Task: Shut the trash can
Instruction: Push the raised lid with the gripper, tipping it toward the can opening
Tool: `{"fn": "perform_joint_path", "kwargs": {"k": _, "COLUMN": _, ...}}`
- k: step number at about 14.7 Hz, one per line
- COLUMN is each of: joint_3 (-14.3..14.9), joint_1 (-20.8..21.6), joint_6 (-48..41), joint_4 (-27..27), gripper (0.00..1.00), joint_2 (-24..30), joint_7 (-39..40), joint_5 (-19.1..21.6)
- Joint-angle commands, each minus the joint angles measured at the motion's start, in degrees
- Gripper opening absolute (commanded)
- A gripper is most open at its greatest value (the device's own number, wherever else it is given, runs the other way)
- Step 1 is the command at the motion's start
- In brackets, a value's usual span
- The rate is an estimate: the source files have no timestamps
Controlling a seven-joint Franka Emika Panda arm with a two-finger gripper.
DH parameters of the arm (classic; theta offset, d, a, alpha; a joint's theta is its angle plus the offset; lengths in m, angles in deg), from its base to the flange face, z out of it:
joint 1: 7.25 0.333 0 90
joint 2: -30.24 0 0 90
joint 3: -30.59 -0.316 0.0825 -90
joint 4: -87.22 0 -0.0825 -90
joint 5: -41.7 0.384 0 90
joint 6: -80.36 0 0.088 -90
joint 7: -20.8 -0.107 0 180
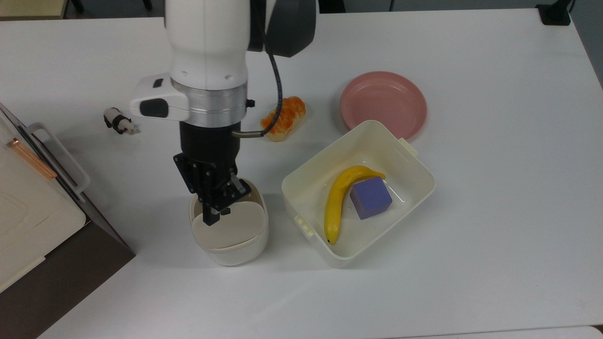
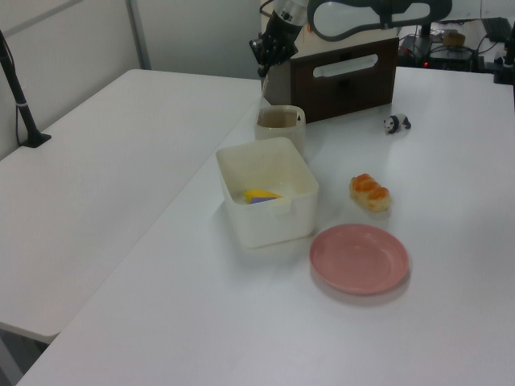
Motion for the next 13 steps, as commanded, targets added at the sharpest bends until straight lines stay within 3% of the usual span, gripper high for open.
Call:
{"fn": "perform_joint_path", "kwargs": {"k": 1, "joint_3": -0.5, "joint_1": 0.86, "joint_6": 0.76, "joint_4": -1.14, "gripper": 0.0, "joint_2": 0.38, "joint_7": -1.65, "joint_5": -2.94}}
{"fn": "perform_joint_path", "kwargs": {"k": 13, "joint_3": -1.73, "joint_1": 0.95, "joint_6": -4.78, "joint_4": -4.74, "gripper": 0.0, "joint_2": 3.99, "joint_7": 5.65, "joint_5": -2.86}}
